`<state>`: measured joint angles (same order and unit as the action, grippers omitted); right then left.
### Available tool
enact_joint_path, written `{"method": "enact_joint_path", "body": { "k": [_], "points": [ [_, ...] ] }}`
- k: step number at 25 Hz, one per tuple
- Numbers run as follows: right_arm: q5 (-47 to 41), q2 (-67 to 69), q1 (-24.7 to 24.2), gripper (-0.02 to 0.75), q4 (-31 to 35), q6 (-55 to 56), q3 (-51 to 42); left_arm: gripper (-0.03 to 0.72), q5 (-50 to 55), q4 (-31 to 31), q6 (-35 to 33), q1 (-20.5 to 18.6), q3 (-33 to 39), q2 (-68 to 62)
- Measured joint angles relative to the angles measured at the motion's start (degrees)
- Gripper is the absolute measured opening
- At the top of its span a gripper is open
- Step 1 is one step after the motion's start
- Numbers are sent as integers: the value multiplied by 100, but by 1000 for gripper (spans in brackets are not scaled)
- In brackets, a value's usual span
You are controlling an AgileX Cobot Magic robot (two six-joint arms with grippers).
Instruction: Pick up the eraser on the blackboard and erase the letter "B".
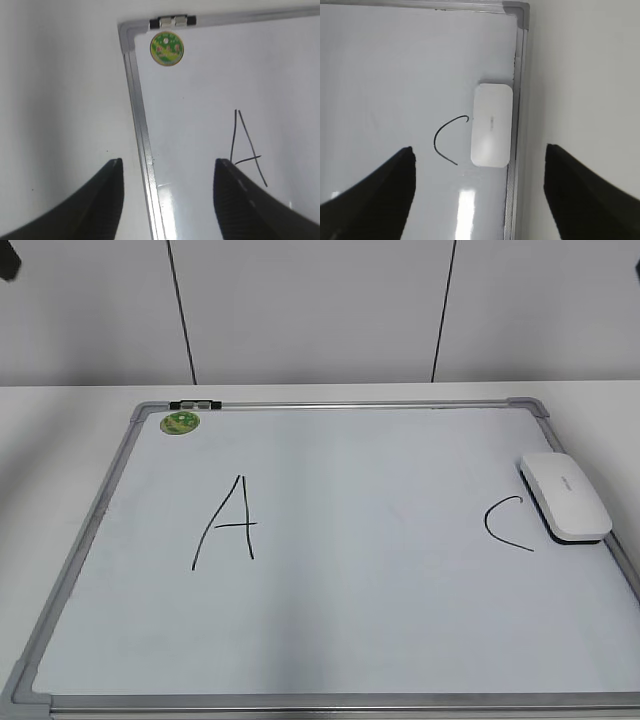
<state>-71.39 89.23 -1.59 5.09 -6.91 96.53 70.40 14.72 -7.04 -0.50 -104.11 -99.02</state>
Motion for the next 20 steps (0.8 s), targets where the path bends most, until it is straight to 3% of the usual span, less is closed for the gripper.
{"method": "enact_joint_path", "body": {
  "k": [4, 9, 20],
  "points": [
    [-21, -987, 0, 593, -4, 0, -534, 421, 29, -72, 10, 0, 632, 1178],
    [-66, -2132, 0, 593, -18, 0, -970, 421, 149, -113, 20, 0, 1965, 2656],
    [-104, -4069, 0, 592, 252, 144, -2094, 421, 170, -103, 209, 135, 3831, 4736]
  ]
}}
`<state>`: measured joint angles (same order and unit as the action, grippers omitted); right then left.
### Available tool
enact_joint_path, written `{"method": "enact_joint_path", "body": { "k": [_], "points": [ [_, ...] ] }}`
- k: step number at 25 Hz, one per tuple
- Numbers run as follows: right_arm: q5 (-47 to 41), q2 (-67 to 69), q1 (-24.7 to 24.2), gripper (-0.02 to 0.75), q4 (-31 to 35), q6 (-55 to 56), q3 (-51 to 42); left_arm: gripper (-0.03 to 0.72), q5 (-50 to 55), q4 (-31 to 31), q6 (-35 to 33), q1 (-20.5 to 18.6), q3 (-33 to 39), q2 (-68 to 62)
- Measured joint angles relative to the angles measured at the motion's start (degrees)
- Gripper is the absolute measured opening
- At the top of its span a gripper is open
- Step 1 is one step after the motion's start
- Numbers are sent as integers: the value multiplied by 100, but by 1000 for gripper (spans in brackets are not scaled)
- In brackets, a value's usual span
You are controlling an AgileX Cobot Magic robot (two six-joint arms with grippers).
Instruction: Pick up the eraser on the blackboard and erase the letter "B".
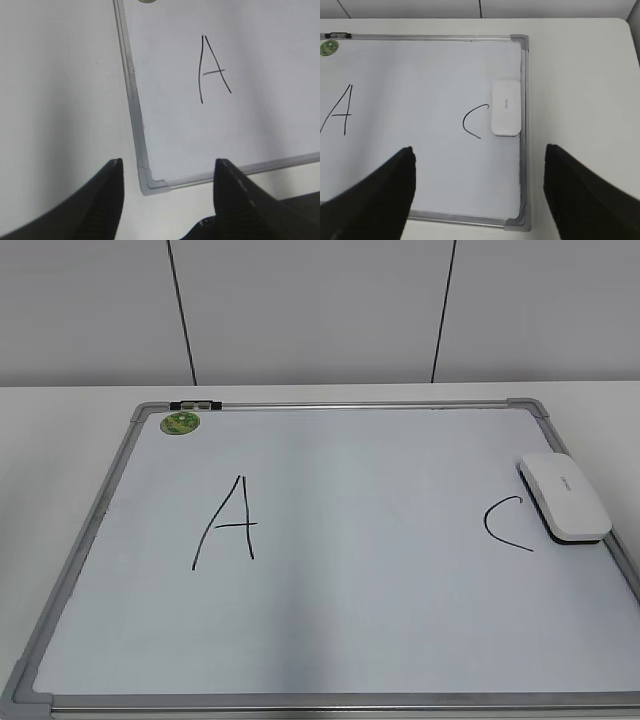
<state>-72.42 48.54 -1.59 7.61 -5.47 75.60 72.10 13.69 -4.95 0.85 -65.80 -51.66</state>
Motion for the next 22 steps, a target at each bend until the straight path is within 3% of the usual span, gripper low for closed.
{"method": "enact_joint_path", "body": {
  "k": [7, 14, 22],
  "points": [
    [-12, -1479, 0, 592, 87, 70, -1588, 421, 13, 15, 29, 307, 1163, 1608],
    [-39, -2940, 0, 589, 60, 70, -2930, 421, 59, -24, 38, 359, 2096, 3299],
    [-39, -3835, 0, 589, -520, 70, -4134, 421, 93, -690, 51, 359, 2969, 4498]
  ]
}}
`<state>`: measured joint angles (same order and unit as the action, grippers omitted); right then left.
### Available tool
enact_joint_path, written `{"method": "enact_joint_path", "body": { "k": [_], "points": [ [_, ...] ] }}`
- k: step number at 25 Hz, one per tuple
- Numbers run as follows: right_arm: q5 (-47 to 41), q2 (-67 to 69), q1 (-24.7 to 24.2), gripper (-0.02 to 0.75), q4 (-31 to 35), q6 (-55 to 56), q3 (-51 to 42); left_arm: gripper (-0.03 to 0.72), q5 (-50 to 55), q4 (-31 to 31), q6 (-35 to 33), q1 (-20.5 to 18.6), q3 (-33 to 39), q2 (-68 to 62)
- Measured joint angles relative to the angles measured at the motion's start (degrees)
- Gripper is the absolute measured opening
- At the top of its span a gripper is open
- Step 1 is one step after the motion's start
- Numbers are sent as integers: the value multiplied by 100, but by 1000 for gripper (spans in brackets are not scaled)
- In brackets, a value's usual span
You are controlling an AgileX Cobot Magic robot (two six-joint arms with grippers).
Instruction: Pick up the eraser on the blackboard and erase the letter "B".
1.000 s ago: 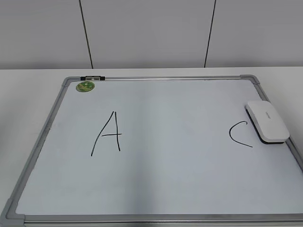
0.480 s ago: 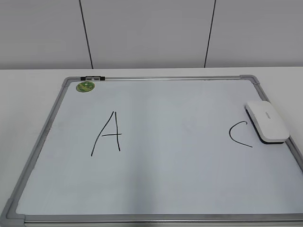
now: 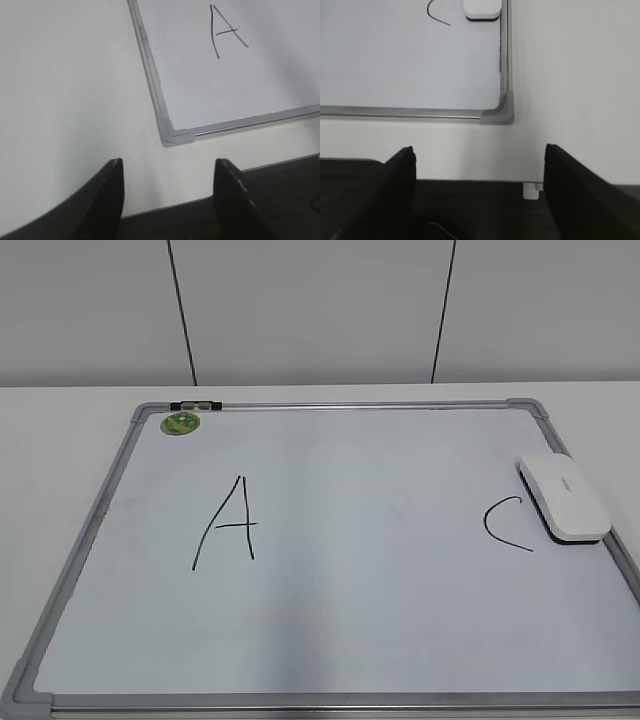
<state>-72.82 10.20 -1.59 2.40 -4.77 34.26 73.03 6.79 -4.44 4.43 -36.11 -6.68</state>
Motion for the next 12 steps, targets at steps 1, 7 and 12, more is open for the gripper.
{"method": "enact_joint_path", "body": {
  "k": [1, 7, 12],
  "points": [
    [0, -64, 0, 589, -23, 0, -160, 421, -2, -60, 0, 0, 120, 55],
    [-15, -158, 0, 589, -111, 0, -348, 421, 2, -280, 0, 0, 359, 105],
    [182, -169, 0, 589, -116, 0, -410, 421, -169, -295, 0, 0, 416, 105]
  ]
}}
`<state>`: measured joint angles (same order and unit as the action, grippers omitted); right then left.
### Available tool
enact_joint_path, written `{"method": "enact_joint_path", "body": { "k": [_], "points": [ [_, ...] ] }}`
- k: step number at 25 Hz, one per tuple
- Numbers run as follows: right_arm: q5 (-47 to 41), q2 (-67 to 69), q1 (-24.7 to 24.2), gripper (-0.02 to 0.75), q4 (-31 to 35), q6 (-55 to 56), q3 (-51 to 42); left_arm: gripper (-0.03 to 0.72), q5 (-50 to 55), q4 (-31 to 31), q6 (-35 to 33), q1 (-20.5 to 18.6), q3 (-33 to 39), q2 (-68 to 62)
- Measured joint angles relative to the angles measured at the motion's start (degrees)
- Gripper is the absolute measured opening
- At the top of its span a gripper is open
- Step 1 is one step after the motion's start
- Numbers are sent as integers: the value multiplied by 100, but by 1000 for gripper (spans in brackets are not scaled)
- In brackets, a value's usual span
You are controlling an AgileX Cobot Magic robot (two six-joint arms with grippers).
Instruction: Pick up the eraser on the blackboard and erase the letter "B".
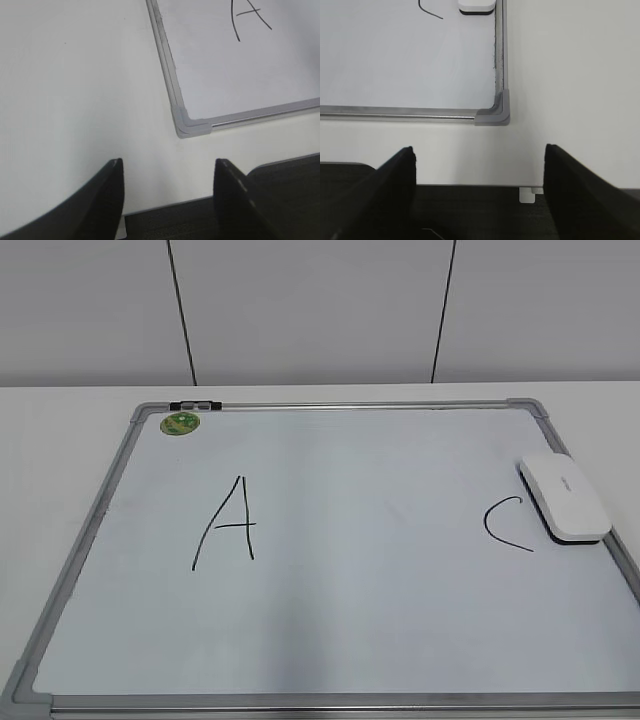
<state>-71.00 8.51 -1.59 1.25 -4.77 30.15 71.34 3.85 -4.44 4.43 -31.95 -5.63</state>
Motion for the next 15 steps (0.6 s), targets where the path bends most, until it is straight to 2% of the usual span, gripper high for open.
{"method": "enact_joint_path", "body": {
  "k": [7, 15],
  "points": [
    [478, 0, 0, 588, 10, 0, -215, 421, -688, 13, 0, 0, 225, 0],
    [567, 0, 0, 588, 10, 8, -220, 421, -768, 20, 0, 0, 267, 0]
  ]
}}
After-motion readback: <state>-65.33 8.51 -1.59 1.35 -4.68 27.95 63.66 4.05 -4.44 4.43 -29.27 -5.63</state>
